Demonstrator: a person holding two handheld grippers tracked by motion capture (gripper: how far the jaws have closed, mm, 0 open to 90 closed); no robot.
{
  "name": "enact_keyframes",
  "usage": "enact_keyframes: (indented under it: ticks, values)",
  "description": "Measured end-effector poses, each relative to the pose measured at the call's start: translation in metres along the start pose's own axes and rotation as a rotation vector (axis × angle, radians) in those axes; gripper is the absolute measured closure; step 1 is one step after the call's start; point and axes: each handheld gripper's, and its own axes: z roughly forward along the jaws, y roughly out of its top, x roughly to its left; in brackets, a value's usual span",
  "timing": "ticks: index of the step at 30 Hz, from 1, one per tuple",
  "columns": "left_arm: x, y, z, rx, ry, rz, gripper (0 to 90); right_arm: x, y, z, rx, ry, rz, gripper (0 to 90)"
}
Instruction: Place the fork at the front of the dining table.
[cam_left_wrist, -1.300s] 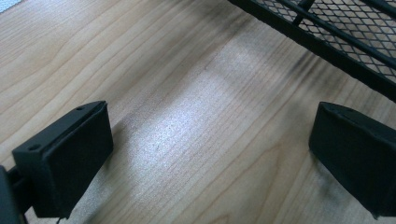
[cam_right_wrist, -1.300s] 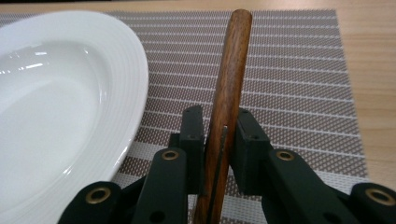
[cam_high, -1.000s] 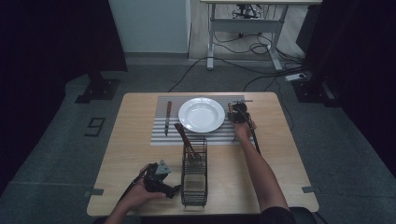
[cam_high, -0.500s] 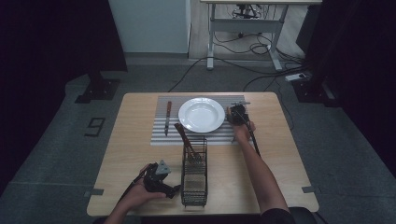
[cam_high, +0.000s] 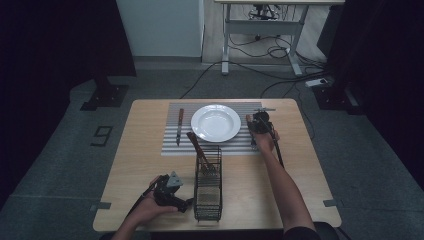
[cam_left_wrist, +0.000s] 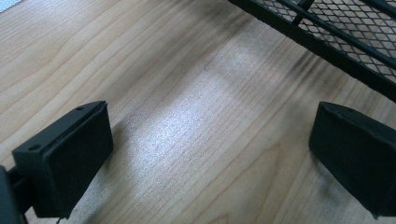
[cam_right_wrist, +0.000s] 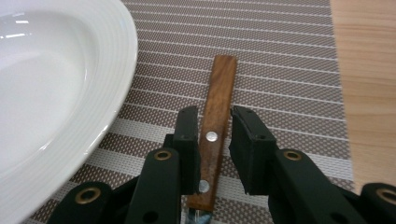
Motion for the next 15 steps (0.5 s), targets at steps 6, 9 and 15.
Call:
enact_keyframes:
  ticks: [6,9,15]
  values:
    - [0.0,0.0,0.0,0.0,0.0,0.0,0.0,-0.003,-0.005,-0.01,0.021,0.02,-0.011,69.5]
    - [0.0,0.0,0.0,0.0,0.001,0.0,0.0,0.0,-0.012,-0.013,0.021,0.017,-0.046,69.0]
    - [0.0,0.0,0.0,0.0,0.001,-0.001,0.0,0.007,-0.018,-0.012,0.063,0.005,-0.11,69.6]
